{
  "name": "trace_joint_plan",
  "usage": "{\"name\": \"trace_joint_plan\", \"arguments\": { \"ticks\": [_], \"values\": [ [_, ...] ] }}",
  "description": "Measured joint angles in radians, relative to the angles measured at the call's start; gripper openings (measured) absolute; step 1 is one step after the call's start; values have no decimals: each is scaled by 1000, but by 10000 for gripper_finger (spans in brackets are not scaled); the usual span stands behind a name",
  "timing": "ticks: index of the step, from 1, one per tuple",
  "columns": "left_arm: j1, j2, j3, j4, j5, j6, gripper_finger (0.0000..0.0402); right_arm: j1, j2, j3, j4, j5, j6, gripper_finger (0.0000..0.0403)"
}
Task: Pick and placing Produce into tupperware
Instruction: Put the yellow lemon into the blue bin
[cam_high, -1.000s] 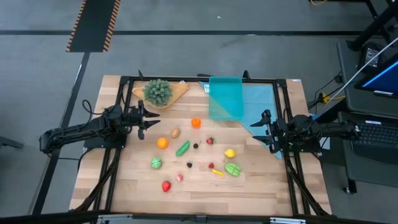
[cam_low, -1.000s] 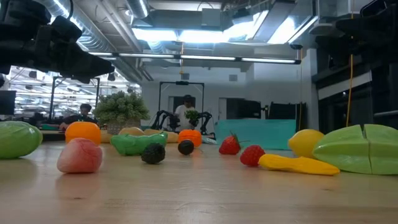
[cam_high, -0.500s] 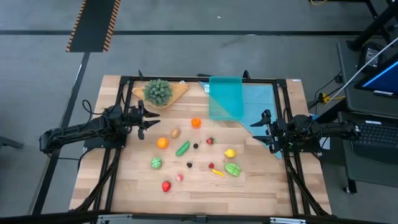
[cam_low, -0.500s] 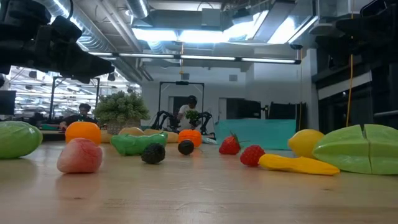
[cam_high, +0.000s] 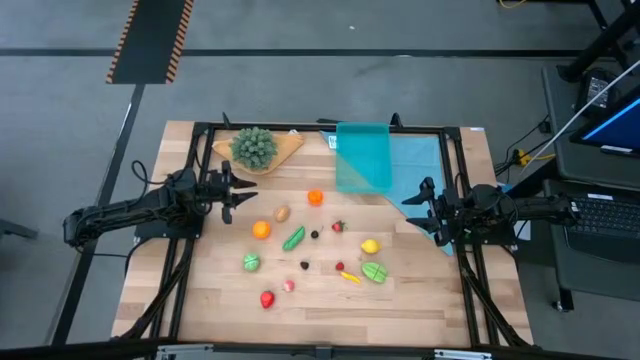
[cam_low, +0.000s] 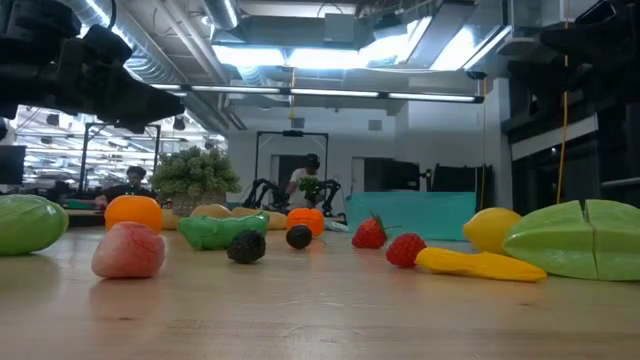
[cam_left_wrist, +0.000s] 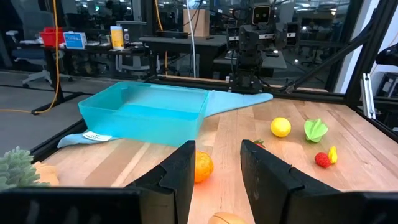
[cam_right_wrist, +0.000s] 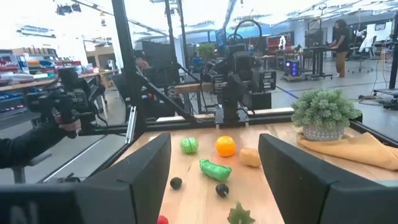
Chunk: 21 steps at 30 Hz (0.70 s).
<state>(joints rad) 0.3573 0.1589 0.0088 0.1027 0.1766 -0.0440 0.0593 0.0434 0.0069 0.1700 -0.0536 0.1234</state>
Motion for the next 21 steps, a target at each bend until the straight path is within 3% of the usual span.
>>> {"name": "trace_joint_plan", "arguments": {
  "ticks": [9,21],
  "values": [
    [-1,0,0,5,189,-2,121,0,0,0,-51,-1,-137,245],
    [-1,0,0,45,195,2,121,0,0,0,-14,0,-155,245]
  ]
}}
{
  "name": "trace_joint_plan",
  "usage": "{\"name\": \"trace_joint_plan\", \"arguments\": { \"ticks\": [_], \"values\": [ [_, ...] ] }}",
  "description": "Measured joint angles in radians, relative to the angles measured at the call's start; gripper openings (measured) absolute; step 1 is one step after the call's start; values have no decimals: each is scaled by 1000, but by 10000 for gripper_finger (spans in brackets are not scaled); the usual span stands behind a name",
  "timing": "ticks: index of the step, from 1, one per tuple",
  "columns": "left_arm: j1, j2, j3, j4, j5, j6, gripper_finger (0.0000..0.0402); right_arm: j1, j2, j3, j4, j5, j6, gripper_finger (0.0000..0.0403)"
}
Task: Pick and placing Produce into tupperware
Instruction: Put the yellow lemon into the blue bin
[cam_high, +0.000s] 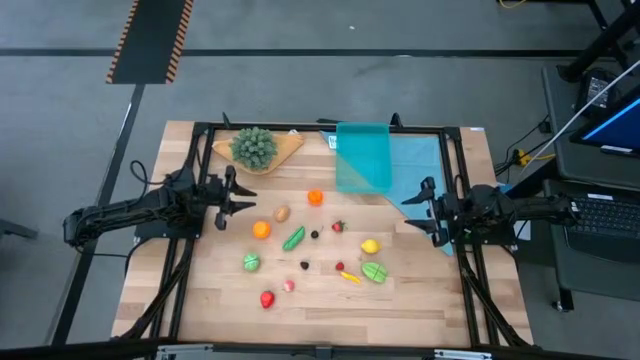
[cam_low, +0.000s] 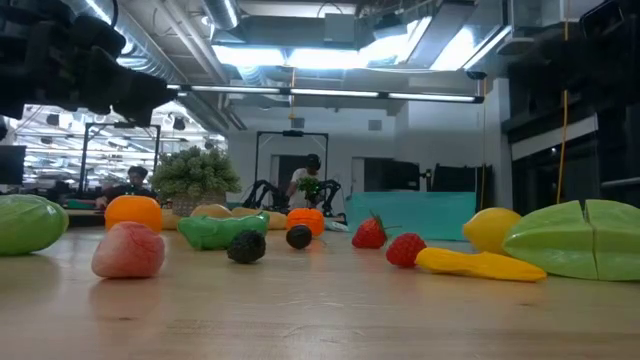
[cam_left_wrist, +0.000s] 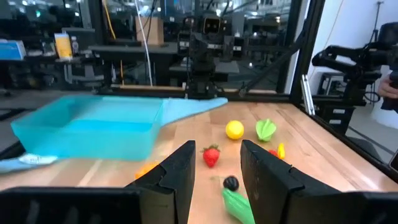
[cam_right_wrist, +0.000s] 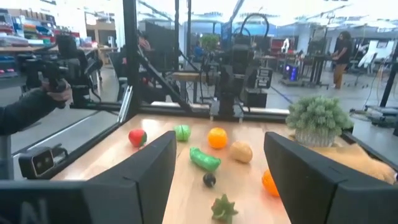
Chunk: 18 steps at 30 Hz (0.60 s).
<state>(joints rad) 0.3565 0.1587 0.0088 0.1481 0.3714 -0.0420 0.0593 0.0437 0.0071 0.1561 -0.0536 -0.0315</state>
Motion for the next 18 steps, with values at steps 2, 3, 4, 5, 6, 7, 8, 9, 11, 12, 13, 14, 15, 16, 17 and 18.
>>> {"name": "trace_joint_plan", "arguments": {
  "ticks": [2,3,4,5,6,7,8,9,11,12,13,14,15,16,17,18],
  "values": [
    [0,0,0,32,0,0,121,0,0,0,26,7,-5,245],
    [0,0,0,51,1,-1,121,0,0,0,36,8,-14,245],
    [0,0,0,72,1,-5,121,0,0,0,46,8,-27,245],
    [0,0,0,95,1,-6,121,0,0,0,58,10,-34,245],
    [0,0,0,119,1,-6,121,0,0,0,70,18,-45,245],
    [0,0,0,135,1,-6,121,0,0,3,71,29,-52,245],
    [0,0,0,147,1,-6,121,0,0,10,63,37,-55,245],
    [0,0,0,155,1,-7,121,0,1,19,55,43,-57,245],
    [0,0,5,157,-3,-10,121,0,6,38,55,45,-56,245],
    [0,0,13,156,-6,-20,121,0,12,48,53,45,-56,245],
    [0,2,24,155,-6,-37,121,0,21,60,50,45,-57,245],
    [-2,10,41,155,-3,-53,121,0,33,72,50,45,-57,245],
    [-6,19,57,155,6,-57,121,0,47,84,50,45,-58,245],
    [-13,31,74,150,13,-56,121,0,63,96,50,45,-59,245],
    [-20,45,94,134,15,-53,121,0,82,107,50,45,-60,245],
    [-28,59,117,109,14,-46,121,0,103,118,50,44,-60,245]
  ]
}}
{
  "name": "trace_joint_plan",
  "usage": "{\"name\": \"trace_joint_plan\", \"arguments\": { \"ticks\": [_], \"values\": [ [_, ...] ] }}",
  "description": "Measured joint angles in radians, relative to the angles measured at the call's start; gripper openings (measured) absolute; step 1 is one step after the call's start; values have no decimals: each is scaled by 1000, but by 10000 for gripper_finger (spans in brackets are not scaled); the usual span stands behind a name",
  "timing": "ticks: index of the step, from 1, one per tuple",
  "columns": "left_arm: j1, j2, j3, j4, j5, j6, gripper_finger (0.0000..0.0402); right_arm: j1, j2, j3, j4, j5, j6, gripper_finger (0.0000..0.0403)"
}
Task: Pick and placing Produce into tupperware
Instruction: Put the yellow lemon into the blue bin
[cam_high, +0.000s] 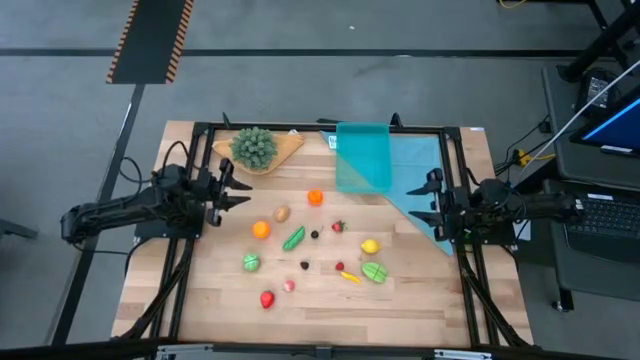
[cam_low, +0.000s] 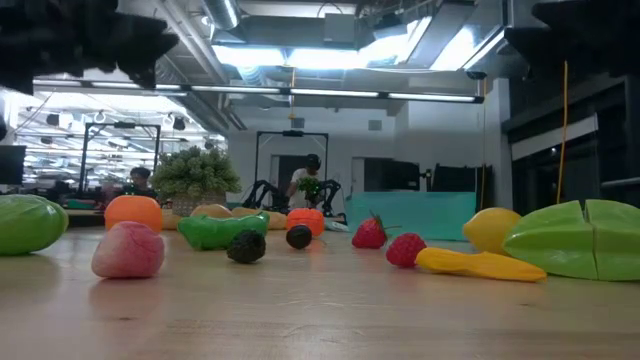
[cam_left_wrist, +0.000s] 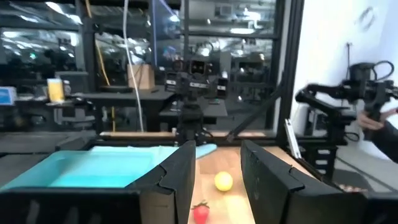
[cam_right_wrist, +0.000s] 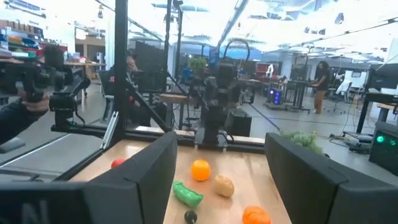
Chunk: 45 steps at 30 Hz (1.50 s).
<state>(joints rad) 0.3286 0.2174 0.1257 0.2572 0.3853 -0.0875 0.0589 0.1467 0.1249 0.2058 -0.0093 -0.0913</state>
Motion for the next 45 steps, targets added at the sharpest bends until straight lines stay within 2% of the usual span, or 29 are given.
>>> {"name": "trace_joint_plan", "arguments": {
  "ticks": [5,8,14,16,21,29,34,45],
  "values": [
    [-41,101,115,-108,-9,19,121,1,126,86,-27,0,2,245],
    [-66,163,175,-158,-21,20,121,9,205,178,-137,0,9,245],
    [-151,274,275,-333,-208,97,121,32,388,361,-336,0,83,245],
    [-184,306,302,-365,-237,98,121,46,450,417,-377,0,91,245],
    [-272,365,335,-379,-257,98,121,80,600,518,-435,0,113,245],
    [-429,447,336,-384,-455,91,108,129,816,613,-483,60,136,245],
    [-479,489,337,-384,-460,90,99,129,879,624,-479,60,165,245],
    [-486,510,337,-384,-477,70,85,129,924,624,-481,61,166,245]
  ]
}}
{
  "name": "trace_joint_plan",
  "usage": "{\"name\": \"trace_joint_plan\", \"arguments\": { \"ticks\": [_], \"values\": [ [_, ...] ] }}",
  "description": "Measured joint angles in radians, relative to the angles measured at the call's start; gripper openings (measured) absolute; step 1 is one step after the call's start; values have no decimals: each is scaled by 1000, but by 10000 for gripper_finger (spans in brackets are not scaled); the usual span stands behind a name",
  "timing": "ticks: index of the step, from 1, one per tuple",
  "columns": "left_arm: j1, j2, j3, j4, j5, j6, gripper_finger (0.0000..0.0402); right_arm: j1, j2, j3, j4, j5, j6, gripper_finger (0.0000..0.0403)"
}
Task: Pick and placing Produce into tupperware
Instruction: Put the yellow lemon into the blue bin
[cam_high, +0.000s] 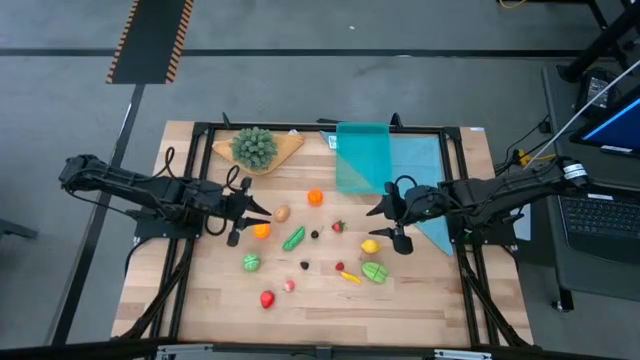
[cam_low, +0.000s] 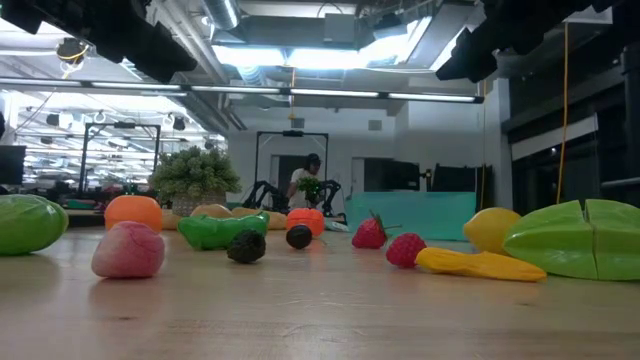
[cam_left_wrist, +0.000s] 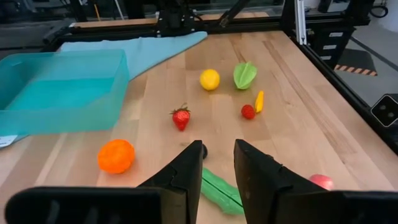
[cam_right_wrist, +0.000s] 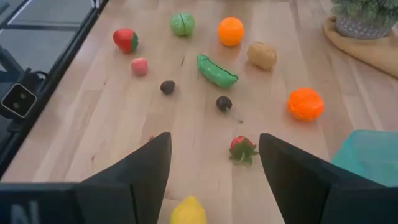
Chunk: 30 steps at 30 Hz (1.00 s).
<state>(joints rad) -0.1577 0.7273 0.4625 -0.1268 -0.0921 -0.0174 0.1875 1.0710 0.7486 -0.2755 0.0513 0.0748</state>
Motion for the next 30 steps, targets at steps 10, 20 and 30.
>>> {"name": "trace_joint_plan", "arguments": {
  "ticks": [10,20,30],
  "values": [
    [0,0,0,0,0,0,83,0,0,0,-3,0,-33,246],
    [0,0,0,0,0,-1,97,0,0,0,-23,0,-33,246],
    [0,-1,0,0,0,-6,87,0,0,-1,-30,0,-32,246]
  ]
}}
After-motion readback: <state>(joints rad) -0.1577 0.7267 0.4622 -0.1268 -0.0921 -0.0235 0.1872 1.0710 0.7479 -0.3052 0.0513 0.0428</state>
